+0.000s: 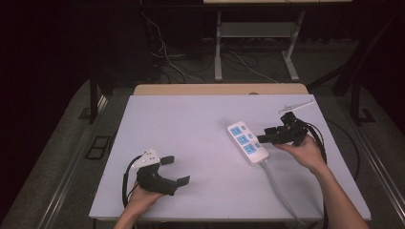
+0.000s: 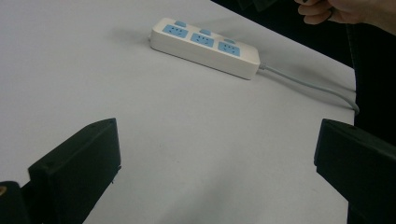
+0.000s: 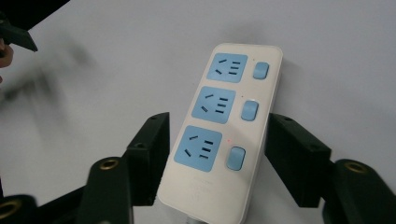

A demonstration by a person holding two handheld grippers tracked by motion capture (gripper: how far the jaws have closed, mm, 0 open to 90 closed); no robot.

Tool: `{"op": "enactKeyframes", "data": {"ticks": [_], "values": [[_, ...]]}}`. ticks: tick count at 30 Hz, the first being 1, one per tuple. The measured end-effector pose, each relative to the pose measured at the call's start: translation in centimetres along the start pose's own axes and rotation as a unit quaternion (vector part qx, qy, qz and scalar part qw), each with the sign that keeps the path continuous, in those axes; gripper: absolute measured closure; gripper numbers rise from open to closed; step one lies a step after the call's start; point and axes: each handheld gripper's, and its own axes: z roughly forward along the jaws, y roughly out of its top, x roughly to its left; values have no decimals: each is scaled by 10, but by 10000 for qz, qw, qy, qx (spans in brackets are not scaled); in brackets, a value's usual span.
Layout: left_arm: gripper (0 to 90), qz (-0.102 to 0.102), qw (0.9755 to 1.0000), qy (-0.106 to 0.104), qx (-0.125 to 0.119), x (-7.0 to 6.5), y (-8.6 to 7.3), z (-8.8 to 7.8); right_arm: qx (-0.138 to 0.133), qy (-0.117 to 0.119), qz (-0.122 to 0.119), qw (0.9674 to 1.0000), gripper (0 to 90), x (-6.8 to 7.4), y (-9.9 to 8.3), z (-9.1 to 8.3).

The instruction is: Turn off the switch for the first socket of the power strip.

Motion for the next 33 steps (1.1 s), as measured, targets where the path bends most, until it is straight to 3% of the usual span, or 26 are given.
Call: {"op": "enactKeyframes", "data": {"ticks": [4,12,24,33], "values": [[0,11,10000,3,4,0,0,0,41,24,24,10000,487,-2,0,1],[0,61,10000,16,28,0,0,1,156,163,13,9997,719,-8,-1,6],[0,96,9999,0,69,0,0,3,307,173,-37,9994,865,-12,-1,19],[0,94,9999,-4,73,0,-1,3,437,70,-2,9990,894,-16,-2,29]]}}
